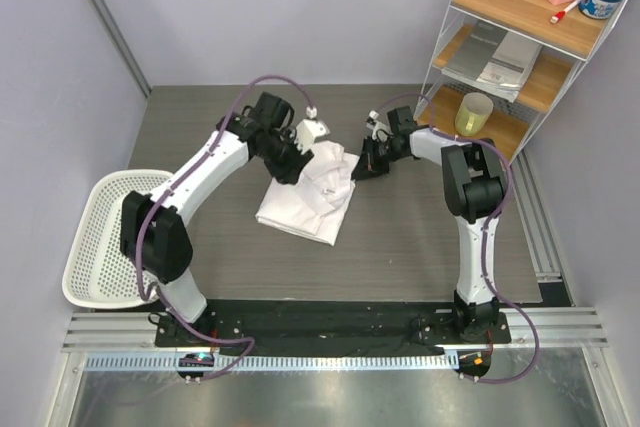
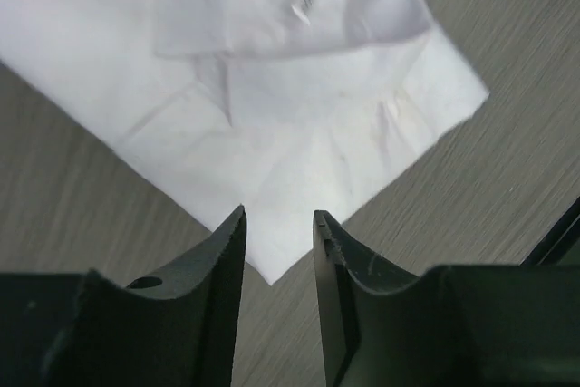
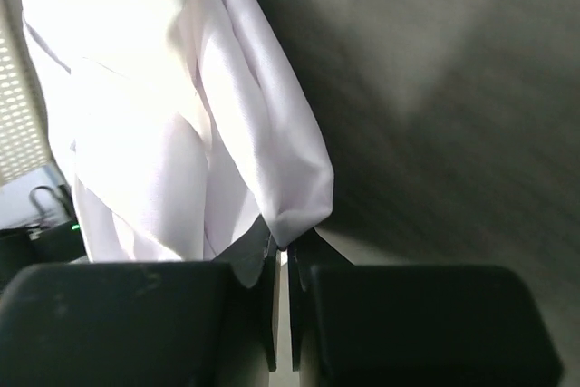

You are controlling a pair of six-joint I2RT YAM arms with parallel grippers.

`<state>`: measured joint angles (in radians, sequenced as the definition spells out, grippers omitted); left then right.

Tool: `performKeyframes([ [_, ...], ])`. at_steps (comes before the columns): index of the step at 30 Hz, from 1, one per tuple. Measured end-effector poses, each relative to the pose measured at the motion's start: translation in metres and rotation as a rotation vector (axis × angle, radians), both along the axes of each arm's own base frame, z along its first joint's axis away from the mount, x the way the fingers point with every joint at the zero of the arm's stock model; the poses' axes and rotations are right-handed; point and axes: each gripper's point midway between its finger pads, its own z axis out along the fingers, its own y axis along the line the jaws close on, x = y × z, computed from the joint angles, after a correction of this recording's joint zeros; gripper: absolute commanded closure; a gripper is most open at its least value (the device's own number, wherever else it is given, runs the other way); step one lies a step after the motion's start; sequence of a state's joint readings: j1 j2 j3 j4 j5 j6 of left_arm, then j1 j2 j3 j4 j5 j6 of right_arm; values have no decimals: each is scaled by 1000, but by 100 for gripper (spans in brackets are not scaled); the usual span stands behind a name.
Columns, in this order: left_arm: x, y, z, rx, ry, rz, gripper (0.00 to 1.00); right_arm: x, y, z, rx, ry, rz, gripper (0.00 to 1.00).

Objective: Fold and stack the long sleeve shirts
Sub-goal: Fold the shirt

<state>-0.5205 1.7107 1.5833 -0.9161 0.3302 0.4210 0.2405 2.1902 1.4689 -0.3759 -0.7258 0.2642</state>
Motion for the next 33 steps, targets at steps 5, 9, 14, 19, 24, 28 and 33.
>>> performKeyframes([
  [5, -32, 28, -93, 175, 150, -114, 71, 28, 1, 5, -66, -91, 23, 80],
  [9, -56, 37, -140, 258, 243, -184, 77, 34, -3, 7, -108, -114, 23, 66],
  [14, -78, 14, -152, 286, 252, -233, 80, 34, -10, 13, -146, -125, 42, 52],
  [19, -140, -77, -150, 211, 313, -316, 76, 20, -40, 29, -195, -105, 46, 46],
  [24, -174, -179, -124, 14, 415, -338, 62, 16, -96, 69, -232, -147, 10, 45],
  [28, -163, -185, -76, -160, 446, -272, 56, 4, -122, 84, -245, -153, 9, 45],
  [33, -70, -107, -2, -335, 306, -59, 53, -49, -102, 67, -205, -56, 134, 49],
])
